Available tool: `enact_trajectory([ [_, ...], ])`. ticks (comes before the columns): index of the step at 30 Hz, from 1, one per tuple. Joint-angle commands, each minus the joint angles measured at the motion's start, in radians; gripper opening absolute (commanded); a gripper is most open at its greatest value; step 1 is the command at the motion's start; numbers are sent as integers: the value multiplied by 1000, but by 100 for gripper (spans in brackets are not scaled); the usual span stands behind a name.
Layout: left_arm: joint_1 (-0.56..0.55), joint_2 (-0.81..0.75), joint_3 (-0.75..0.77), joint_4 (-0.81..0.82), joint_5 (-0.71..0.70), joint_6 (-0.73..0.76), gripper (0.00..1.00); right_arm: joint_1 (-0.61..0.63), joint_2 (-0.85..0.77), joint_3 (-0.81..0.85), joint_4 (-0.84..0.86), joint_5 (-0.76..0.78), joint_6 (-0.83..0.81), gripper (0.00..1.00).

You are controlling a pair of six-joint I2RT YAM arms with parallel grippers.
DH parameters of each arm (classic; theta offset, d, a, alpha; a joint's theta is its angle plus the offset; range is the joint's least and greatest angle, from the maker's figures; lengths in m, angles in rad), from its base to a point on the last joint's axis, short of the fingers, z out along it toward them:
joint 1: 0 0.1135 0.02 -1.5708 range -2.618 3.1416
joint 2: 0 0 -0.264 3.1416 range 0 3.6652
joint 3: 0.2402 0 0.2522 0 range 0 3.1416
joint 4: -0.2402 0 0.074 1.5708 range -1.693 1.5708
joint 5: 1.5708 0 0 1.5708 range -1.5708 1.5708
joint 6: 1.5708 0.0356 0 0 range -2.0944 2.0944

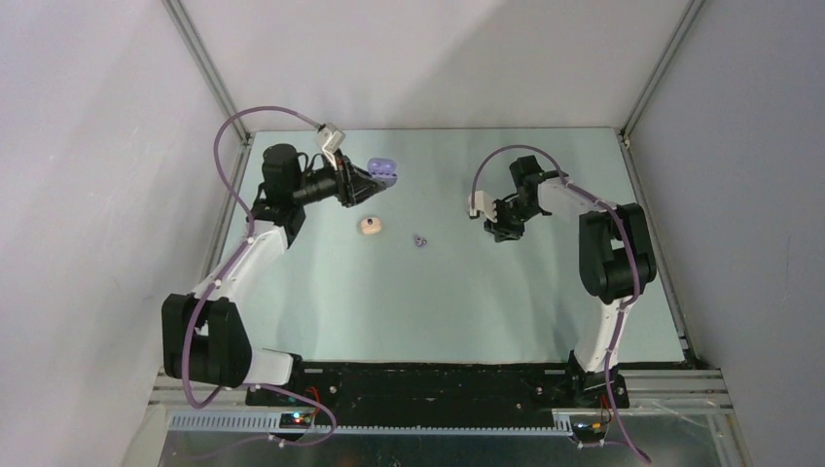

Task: Insert the wireless bluetooth earbuds into the charging case
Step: Adjust the right earbud at the center of the board.

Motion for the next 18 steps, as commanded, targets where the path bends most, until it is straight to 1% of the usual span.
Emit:
enact_trajectory([
  [1,4,11,30,71,-16,-15,0,-18,20,52,-20,-20,-53,32],
  [10,4,45,51,45,-22,-10,0,-19,44,97,-46,-48,-92,32],
  [18,4,70,77,45,-23,-9,0,-10,55,127,-142,-54,-151,29],
])
